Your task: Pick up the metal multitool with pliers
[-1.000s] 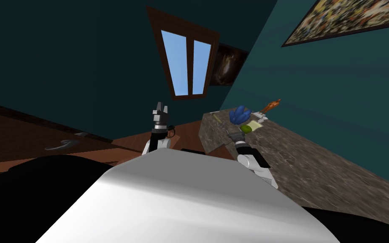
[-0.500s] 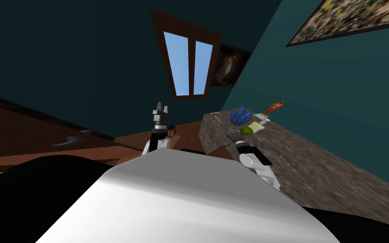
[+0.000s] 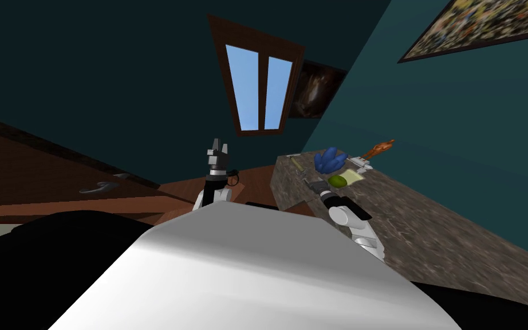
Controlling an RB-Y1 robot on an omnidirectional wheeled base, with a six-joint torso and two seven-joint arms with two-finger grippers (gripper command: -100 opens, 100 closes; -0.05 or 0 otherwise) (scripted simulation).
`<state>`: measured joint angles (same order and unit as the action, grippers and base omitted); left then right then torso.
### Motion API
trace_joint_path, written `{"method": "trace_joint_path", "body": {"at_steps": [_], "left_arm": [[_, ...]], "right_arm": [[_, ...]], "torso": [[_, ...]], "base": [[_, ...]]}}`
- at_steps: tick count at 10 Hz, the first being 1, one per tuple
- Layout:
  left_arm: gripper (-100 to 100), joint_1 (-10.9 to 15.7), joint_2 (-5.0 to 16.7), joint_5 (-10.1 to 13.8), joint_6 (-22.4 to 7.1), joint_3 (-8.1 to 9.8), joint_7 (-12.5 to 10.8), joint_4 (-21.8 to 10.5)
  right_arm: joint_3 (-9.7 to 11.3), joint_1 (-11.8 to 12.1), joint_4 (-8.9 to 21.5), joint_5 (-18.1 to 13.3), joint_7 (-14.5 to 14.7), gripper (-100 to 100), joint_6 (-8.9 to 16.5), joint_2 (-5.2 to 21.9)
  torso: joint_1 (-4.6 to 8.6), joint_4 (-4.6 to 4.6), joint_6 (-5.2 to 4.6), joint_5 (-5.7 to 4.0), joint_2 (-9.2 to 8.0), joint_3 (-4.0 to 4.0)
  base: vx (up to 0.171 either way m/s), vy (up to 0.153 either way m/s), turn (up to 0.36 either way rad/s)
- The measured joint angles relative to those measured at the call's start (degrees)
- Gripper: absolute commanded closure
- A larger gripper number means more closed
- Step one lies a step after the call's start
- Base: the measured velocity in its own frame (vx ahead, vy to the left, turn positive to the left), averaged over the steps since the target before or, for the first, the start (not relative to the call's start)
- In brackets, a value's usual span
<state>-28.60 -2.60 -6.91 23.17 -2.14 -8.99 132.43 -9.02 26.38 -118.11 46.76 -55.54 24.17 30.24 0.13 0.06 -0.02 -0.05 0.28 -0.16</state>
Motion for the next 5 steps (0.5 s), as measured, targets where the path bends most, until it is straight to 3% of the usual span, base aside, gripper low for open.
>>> {"method": "trace_joint_path", "body": {"at_steps": [5], "left_arm": [[0, 0.00, 0.00, 0.00, 0.00, 0.00, 0.00, 0.00]], "right_arm": [[-0.49, -1.60, 1.23, 4.66, -4.32, -100, 6.22, 3.04]], "torso": [[-0.05, -0.01, 0.01, 0.02, -0.02, 0.01]], "base": [[0.047, -0.019, 0.058]]}}
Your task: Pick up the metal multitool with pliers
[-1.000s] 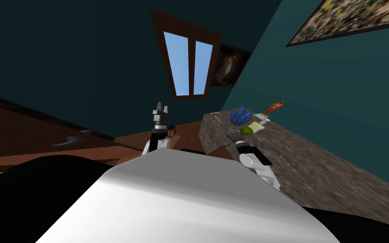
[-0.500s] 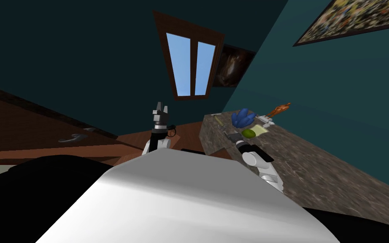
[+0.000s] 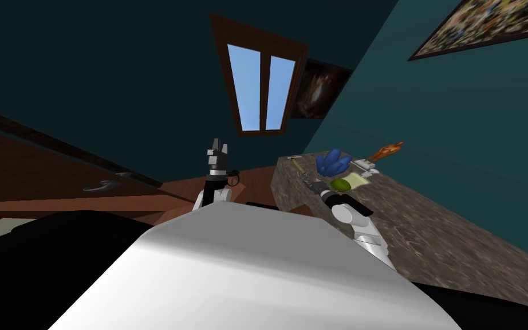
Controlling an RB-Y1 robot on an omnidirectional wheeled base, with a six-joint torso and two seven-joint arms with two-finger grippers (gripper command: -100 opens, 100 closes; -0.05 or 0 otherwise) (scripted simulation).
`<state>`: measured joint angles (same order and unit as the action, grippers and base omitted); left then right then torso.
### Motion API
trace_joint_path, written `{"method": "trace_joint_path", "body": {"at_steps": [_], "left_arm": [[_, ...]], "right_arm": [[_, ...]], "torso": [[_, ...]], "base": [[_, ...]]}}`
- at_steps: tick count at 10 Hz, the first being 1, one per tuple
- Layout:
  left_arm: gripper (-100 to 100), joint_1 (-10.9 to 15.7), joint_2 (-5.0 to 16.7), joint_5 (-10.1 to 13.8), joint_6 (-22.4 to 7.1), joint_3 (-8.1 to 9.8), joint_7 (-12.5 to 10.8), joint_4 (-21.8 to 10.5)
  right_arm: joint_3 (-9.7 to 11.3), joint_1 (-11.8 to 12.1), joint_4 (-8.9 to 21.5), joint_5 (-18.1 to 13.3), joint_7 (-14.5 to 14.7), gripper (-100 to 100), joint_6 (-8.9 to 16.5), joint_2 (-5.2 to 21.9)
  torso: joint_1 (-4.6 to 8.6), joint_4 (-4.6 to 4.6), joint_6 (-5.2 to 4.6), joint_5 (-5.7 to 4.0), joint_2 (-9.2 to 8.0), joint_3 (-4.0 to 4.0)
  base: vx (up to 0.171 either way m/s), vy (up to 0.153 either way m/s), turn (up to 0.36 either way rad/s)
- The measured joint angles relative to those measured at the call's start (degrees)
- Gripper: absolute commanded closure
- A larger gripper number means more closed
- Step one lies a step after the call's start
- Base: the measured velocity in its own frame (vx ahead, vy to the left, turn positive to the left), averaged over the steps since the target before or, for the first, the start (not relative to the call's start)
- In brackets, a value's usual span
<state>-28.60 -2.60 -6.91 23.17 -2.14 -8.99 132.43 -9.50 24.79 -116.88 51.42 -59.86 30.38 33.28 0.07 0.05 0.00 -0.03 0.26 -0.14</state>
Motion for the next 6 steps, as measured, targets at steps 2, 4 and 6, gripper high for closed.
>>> {"method": "trace_joint_path", "body": {"at_steps": [2, 4, 6], "left_arm": [[0, 0.00, 0.00, 0.00, 0.00, 0.00, 0.00, 0.00], [0, 0.00, 0.00, 0.00, 0.00, 0.00, 0.00, 0.00], [0, -0.01, 0.00, 0.00, 0.00, 0.00, 0.00, 0.00]], "right_arm": [[-0.19, -0.83, 0.44, 1.94, -2.18, -100, 2.77, 1.35], [-0.39, -1.83, 0.88, 3.99, -4.44, -100, 5.99, 2.97], [-0.59, -2.75, 1.35, 6.45, -6.99, -100, 9.35, 4.99]], "torso": [[0.03, 0.02, -0.02, -0.01, 0.04, -0.03], [0.00, 0.01, 0.00, 0.00, 0.04, -0.02], [0.02, 0.03, -0.01, -0.01, 0.11, -0.07]], "base": [[0.050, -0.023, 0.046], [0.061, -0.026, 0.088], [0.070, -0.027, 0.065]]}}
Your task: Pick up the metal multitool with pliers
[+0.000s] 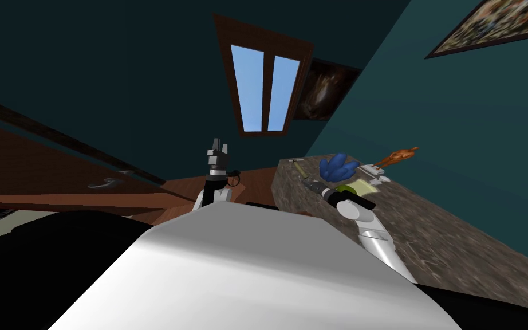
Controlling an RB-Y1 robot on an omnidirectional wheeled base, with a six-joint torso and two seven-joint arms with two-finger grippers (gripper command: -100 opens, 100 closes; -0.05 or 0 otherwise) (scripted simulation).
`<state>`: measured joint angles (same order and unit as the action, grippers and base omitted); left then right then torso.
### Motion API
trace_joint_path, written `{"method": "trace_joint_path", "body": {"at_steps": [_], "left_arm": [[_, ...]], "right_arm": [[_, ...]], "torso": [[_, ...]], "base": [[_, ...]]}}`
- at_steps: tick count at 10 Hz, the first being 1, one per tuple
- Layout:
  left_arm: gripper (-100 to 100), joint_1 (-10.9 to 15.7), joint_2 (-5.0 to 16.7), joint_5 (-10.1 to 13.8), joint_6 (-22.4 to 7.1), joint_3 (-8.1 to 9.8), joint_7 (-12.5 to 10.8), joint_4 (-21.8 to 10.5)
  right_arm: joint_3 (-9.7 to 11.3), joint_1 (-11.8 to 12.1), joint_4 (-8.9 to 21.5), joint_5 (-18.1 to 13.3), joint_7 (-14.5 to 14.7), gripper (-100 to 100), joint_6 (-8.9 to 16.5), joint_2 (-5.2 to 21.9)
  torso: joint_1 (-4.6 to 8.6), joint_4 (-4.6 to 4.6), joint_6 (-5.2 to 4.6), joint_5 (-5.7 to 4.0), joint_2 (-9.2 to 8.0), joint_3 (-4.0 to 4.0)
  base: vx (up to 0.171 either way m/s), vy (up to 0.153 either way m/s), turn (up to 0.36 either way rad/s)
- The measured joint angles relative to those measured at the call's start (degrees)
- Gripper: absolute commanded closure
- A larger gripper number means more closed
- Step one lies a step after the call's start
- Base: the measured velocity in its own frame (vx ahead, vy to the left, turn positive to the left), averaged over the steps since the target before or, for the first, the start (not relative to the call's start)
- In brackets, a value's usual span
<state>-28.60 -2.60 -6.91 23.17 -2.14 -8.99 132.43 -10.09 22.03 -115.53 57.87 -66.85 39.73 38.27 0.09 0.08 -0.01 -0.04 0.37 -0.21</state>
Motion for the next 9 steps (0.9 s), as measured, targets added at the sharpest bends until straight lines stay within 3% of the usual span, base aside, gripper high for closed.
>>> {"method": "trace_joint_path", "body": {"at_steps": [5, 6, 7, 9], "left_arm": [[0, 0.01, 0.00, 0.00, 0.00, 0.00, 0.00, 0.00], [0, 0.01, 0.00, 0.00, 0.00, 0.00, 0.00, 0.00], [0, 0.01, 0.00, 0.00, 0.00, 0.00, 0.00, 0.00], [0, 0.00, -0.01, 0.00, 0.00, 0.00, 0.00, 0.00]], "right_arm": [[-0.44, -1.45, 0.95, 4.74, -4.41, -100, 5.94, 4.36], [-0.45, -1.48, 0.96, 4.83, -4.60, 0, 6.17, 4.44], [-0.45, -1.48, 0.96, 4.82, -4.58, -100, 6.15, 4.43], [-1.64, -2.04, 1.74, 5.38, -2.11, -100, 7.81, 2.63]], "torso": [[-0.03, -0.04, -0.01, 0.00, -0.20, 0.11], [-0.10, -0.05, -0.03, 0.01, -0.27, 0.15], [-0.12, -0.06, -0.03, 0.02, -0.29, 0.17], [-0.23, -0.04, -0.02, 0.05, -0.18, 0.10]], "base": [[0.024, -0.021, 0.039], [0.000, 0.000, 0.000], [0.025, 0.025, -0.080], [0.042, 0.029, -0.052]]}}
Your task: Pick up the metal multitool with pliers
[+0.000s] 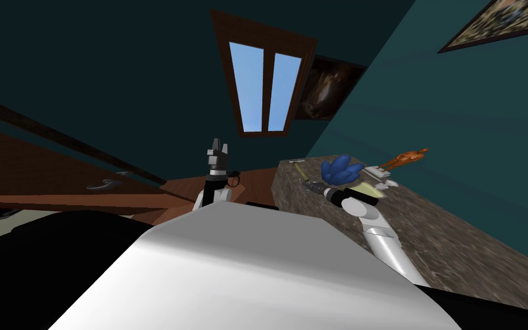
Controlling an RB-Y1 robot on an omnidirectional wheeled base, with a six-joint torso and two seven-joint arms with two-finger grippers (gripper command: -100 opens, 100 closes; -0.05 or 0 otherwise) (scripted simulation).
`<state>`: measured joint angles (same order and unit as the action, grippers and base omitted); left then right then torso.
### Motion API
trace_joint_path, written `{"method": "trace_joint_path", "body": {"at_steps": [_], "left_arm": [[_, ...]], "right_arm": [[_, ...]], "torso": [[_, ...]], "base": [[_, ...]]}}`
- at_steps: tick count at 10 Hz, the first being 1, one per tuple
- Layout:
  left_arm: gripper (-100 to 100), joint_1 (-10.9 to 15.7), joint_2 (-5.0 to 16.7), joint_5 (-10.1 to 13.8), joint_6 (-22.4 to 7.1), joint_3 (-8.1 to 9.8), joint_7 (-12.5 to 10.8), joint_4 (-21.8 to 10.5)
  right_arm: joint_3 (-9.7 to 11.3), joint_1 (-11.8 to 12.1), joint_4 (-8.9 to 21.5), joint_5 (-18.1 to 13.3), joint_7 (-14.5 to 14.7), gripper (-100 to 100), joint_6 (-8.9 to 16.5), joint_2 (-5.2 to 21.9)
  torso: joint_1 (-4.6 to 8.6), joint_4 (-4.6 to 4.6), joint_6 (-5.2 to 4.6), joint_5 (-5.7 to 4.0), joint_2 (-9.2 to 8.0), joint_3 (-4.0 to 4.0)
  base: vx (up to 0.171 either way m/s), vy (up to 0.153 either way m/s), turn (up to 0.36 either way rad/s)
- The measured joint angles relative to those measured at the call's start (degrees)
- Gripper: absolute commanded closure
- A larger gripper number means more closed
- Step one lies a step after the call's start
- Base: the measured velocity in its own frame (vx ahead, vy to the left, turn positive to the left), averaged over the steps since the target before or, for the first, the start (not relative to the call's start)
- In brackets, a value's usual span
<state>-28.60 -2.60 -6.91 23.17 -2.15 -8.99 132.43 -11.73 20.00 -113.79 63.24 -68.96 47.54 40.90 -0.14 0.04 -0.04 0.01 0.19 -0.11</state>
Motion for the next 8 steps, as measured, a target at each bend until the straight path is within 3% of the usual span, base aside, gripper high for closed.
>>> {"method": "trace_joint_path", "body": {"at_steps": [8], "left_arm": [[0, 0.00, 0.00, 0.00, 0.00, 0.00, 0.00, 0.00]], "right_arm": [[-5.49, -2.59, 3.43, 2.71, 11.70, -100, 7.75, -7.69]], "torso": [[-0.06, 0.02, 0.01, 0.01, 0.05, -0.03]], "base": [[0.044, 0.031, -0.059]]}}
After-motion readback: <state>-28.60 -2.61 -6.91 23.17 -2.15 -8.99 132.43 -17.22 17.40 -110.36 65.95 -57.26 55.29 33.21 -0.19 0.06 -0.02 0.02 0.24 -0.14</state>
